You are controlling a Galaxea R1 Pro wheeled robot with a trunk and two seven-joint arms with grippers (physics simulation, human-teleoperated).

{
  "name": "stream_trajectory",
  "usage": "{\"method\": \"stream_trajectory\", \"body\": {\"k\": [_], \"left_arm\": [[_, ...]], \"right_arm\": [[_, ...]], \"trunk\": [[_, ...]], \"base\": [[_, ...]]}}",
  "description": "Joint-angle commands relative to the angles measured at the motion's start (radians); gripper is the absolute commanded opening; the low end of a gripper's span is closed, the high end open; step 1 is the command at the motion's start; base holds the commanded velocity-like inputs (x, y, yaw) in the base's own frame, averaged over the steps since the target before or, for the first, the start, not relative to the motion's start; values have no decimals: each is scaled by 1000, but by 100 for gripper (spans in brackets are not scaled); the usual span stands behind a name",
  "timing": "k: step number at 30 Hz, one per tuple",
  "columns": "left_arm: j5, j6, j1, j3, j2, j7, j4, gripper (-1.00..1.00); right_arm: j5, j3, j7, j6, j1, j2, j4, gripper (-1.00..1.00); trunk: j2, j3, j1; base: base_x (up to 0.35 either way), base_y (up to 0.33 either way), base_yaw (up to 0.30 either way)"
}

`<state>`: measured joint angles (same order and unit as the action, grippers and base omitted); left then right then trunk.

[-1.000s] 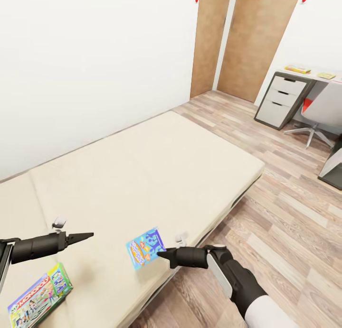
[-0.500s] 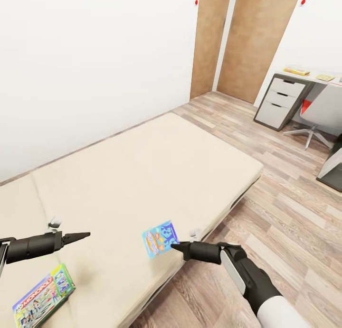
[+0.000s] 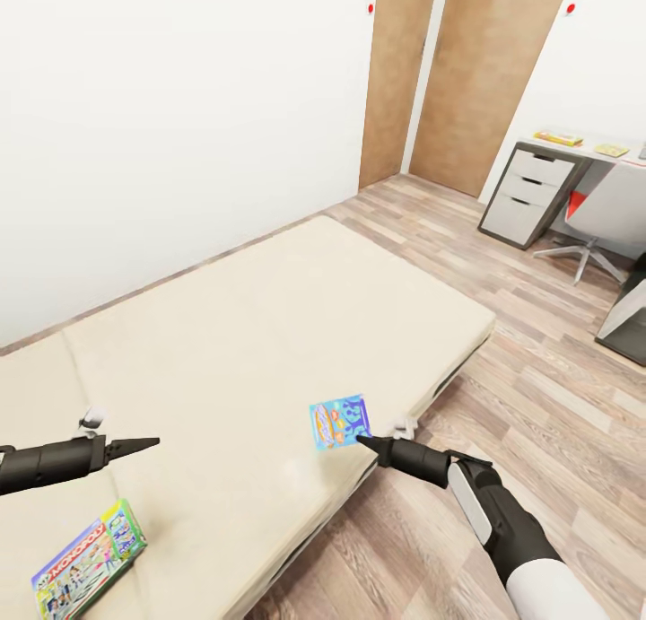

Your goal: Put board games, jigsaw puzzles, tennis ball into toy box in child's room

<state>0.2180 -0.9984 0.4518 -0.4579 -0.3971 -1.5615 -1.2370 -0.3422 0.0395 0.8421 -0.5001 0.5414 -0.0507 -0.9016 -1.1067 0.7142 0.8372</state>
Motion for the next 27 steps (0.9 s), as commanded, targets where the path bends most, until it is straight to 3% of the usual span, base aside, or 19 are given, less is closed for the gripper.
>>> {"method": "stream_trajectory", "body": {"k": [1,6,13,27], "left_arm": [[11,-10,1,-1,-1,-9,-1,100],[11,-12,1,0,-9,-9,-1,100],[12,-12,0,3,-7,-9,-1,100],[2,-11,0,6,-3,-9,-2,100]], "right_arm": [[-9,2,-2,-8,0,-1,0,-100],[-11,1,-4,-16,0,0,0,-100],[-12,-2,-7,-23,1,1,0,-100],[-12,-3,-7,-24,1,2,-3,-100]], "trunk": [[7,-2,-4],[42,-18,-23],[42,-18,-23],[42,-24,-23]], "base": [[0,0,0],[0,0,0],[0,0,-14],[0,0,-185]]}}
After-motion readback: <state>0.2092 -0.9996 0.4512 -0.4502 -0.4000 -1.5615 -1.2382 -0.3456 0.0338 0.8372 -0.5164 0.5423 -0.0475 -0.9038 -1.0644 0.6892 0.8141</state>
